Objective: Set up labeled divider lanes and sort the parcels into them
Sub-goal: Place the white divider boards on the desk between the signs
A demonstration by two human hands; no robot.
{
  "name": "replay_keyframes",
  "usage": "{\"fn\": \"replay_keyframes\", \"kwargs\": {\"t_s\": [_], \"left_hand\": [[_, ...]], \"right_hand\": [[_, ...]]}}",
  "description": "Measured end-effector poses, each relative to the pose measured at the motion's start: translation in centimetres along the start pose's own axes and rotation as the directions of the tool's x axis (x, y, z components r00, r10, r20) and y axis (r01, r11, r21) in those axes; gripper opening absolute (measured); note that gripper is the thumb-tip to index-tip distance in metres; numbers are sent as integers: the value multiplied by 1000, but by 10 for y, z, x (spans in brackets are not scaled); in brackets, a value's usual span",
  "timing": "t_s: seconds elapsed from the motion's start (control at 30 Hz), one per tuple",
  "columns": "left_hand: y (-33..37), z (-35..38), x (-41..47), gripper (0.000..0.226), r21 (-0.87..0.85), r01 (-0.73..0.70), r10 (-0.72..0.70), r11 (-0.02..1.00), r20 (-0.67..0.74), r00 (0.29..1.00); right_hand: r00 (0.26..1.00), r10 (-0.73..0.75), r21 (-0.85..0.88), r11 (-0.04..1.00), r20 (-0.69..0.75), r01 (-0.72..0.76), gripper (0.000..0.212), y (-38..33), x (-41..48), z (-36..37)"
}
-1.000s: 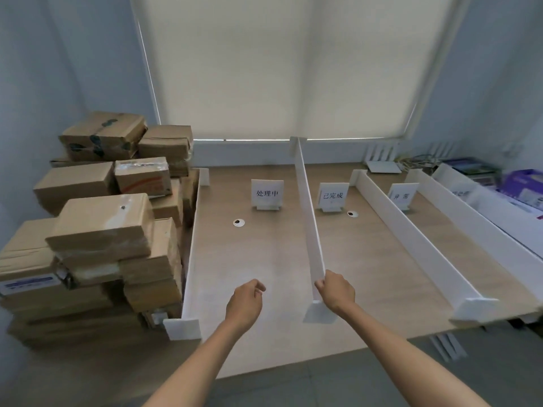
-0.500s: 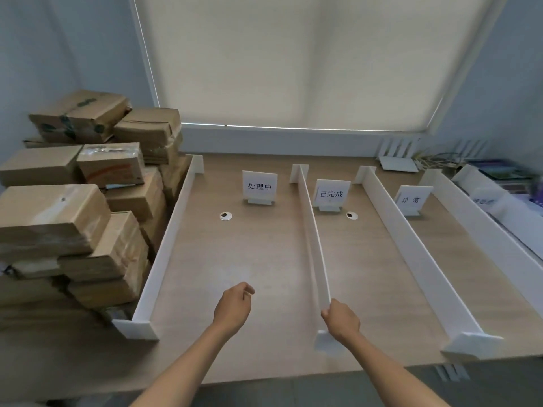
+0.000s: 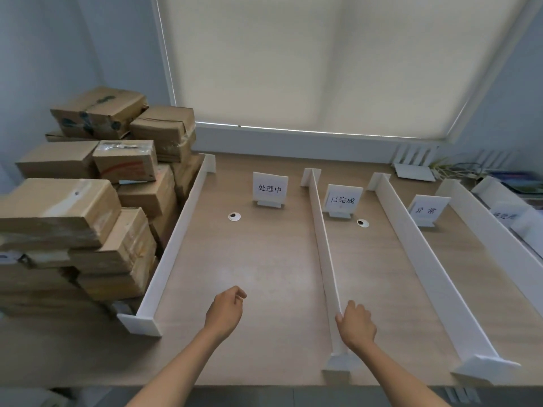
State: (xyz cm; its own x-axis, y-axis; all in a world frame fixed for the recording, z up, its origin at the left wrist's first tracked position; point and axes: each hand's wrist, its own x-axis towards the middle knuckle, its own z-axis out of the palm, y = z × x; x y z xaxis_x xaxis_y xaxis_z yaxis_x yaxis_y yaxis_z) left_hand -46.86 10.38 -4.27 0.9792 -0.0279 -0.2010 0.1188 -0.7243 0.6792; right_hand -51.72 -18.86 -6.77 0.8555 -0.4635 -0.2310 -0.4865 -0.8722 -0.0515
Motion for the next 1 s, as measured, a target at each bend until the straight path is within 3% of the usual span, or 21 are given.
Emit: {"fn": "replay_keyframes", "kwargs": {"t_s": [0.1, 0.23, 0.47, 0.7, 0.83, 1.0], "left_hand": [[-16, -20, -2, 32, -22, 8, -8, 1000, -22, 1000], [-48, -55, -6, 30, -56, 19, -22, 998, -52, 998], [-121, -123, -25, 26, -120, 105, -119, 987, -113, 986], [-196, -169, -38, 21, -181, 170, -204, 969, -190, 961], [-225, -181, -37, 23, -220, 198, -238, 955, -178, 955], [-253, -181, -32, 23, -275, 242, -286, 930, -134, 949]], "right_hand": [[982, -89, -86, 993, -169, 76, 26, -30, -2, -13], [946, -246, -36, 969, -212, 244, 23, -99, -16, -18], [912, -410, 173, 898, -4, 404, 18, -267, -79, 11], [879, -432, 372, 864, 201, 339, 35, -399, -134, 44], [878, -369, 330, 906, 305, 266, 46, -437, -141, 64], [905, -282, 120, 959, 318, 257, 46, -443, -139, 76]]}}
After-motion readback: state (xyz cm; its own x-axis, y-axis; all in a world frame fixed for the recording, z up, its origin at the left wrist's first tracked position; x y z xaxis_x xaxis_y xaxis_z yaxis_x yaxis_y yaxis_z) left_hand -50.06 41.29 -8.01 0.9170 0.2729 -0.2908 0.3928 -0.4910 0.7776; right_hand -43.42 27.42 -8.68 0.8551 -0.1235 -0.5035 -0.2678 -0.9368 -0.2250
